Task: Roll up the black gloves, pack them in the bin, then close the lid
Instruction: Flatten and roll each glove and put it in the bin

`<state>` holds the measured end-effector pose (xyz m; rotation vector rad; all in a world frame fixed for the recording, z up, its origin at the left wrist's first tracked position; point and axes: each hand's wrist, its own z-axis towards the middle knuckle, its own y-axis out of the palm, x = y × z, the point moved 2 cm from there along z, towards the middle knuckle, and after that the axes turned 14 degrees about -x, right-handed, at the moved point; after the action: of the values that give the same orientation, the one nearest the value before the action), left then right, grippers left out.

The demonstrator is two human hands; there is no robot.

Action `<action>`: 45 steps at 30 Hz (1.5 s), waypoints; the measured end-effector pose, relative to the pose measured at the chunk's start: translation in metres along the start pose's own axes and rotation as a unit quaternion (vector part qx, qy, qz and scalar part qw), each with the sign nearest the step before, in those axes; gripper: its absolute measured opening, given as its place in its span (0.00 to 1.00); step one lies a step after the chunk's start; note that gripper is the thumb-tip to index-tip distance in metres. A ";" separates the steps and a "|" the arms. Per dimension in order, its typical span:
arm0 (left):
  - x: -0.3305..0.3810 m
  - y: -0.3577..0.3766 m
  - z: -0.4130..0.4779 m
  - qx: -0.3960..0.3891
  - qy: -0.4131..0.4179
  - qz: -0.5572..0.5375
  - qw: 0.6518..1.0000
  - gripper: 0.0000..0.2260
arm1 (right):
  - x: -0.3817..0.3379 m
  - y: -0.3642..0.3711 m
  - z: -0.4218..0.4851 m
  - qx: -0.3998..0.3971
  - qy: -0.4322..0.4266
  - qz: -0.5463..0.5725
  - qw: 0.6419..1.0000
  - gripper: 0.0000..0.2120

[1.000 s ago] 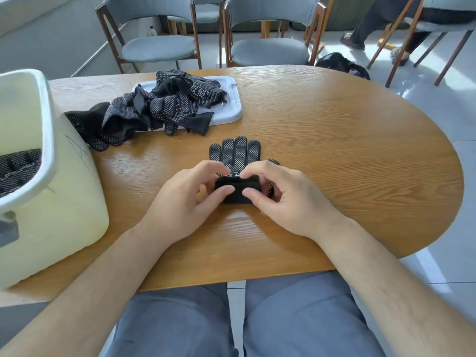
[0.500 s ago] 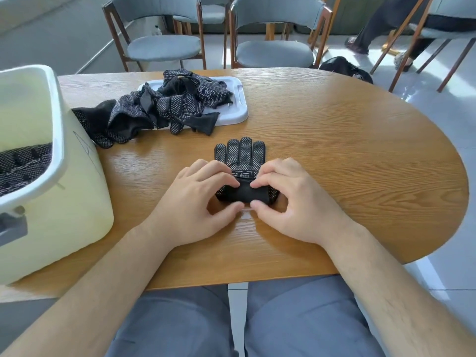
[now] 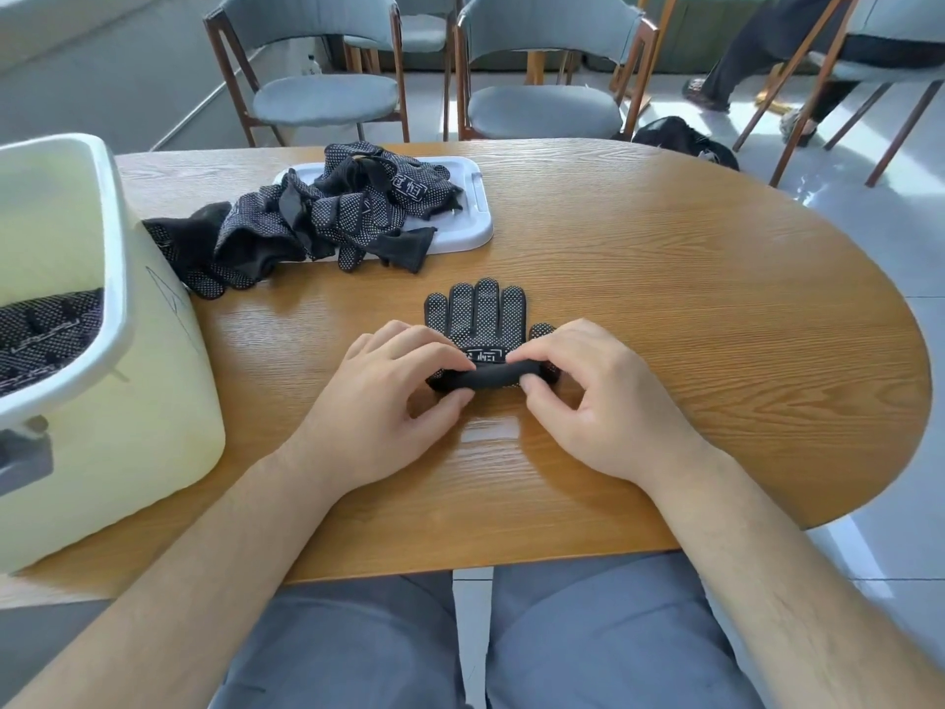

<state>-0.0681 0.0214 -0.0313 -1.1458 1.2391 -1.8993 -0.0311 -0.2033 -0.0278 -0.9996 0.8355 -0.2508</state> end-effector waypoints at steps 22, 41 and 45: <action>0.002 0.003 0.007 0.022 -0.008 0.029 0.999 0.21 | 0.004 0.001 0.002 -0.043 0.041 -0.075 0.995 0.21; -0.018 -0.006 0.037 0.046 -0.091 -0.072 0.992 0.07 | 0.021 0.004 0.026 0.012 0.152 -0.018 0.988 0.13; -0.017 -0.002 0.039 0.066 -0.045 -0.038 0.996 0.05 | 0.027 -0.003 0.028 0.027 0.190 0.050 0.980 0.14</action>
<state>-0.0256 0.0204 -0.0278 -1.2091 1.0181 -1.9325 0.0075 -0.2019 -0.0315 -0.8668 1.2173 -0.3835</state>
